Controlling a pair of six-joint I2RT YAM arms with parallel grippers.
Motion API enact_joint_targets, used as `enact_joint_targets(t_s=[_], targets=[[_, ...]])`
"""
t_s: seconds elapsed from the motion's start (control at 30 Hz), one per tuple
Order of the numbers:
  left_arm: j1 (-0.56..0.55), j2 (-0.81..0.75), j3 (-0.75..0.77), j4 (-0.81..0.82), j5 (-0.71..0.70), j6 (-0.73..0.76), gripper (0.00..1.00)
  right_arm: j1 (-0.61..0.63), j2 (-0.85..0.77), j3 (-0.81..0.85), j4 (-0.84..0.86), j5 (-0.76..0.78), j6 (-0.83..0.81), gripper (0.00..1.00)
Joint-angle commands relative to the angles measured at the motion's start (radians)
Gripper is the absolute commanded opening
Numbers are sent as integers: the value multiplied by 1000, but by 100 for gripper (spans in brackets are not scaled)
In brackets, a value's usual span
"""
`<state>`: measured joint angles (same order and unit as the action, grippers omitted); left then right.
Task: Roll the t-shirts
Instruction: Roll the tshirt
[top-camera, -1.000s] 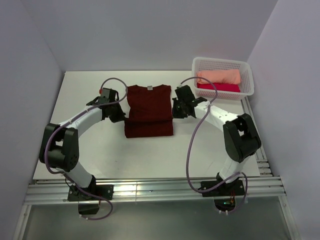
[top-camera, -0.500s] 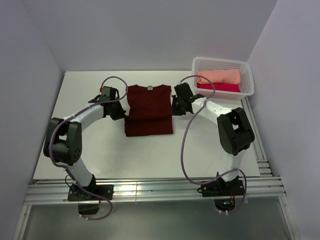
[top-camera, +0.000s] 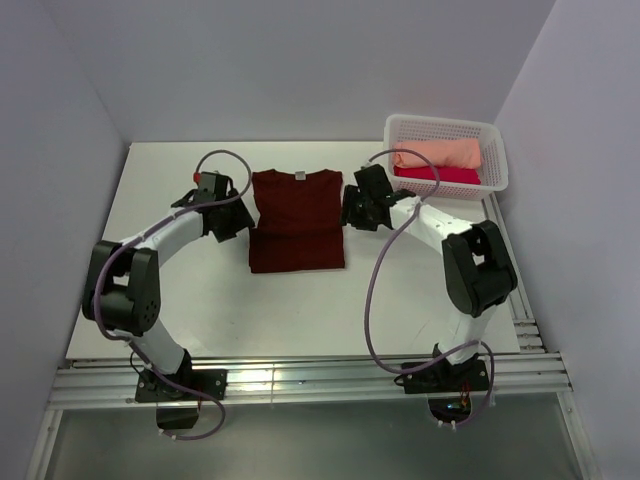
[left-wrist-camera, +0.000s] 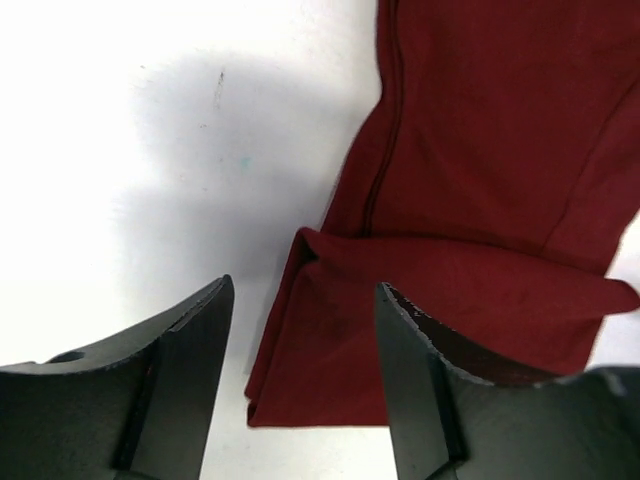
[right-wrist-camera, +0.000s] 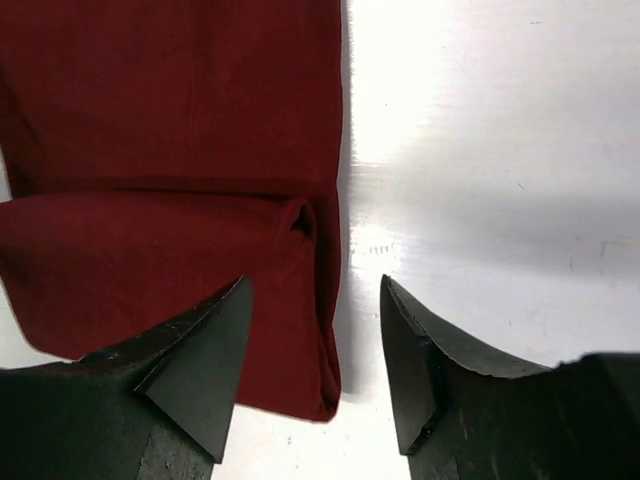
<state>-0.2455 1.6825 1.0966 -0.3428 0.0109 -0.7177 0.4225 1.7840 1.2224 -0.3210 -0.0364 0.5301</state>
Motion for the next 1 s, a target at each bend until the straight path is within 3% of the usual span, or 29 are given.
enact_joint_targets(t_s=[0.0, 0.17, 0.4, 0.57, 0.7, 0.97], targets=[[2, -116, -10, 14, -55, 12, 64, -8, -112, -33, 56, 26, 8, 61], [2, -211, -95, 65, -66, 6, 64, -8, -185, -121, 117, -5, -1, 53], [2, -256, -185, 198, 29, 9, 53, -7, -183, -167, 224, -138, 8, 11], [2, -179, -175, 266, 66, -9, 35, -7, -80, -118, 269, -203, 42, 3], [2, -91, -155, 295, 78, -15, 28, -7, 4, -71, 264, -211, 63, 1], [2, 22, -147, 375, 34, -37, 24, -43, 127, -58, 229, -82, 152, 0]])
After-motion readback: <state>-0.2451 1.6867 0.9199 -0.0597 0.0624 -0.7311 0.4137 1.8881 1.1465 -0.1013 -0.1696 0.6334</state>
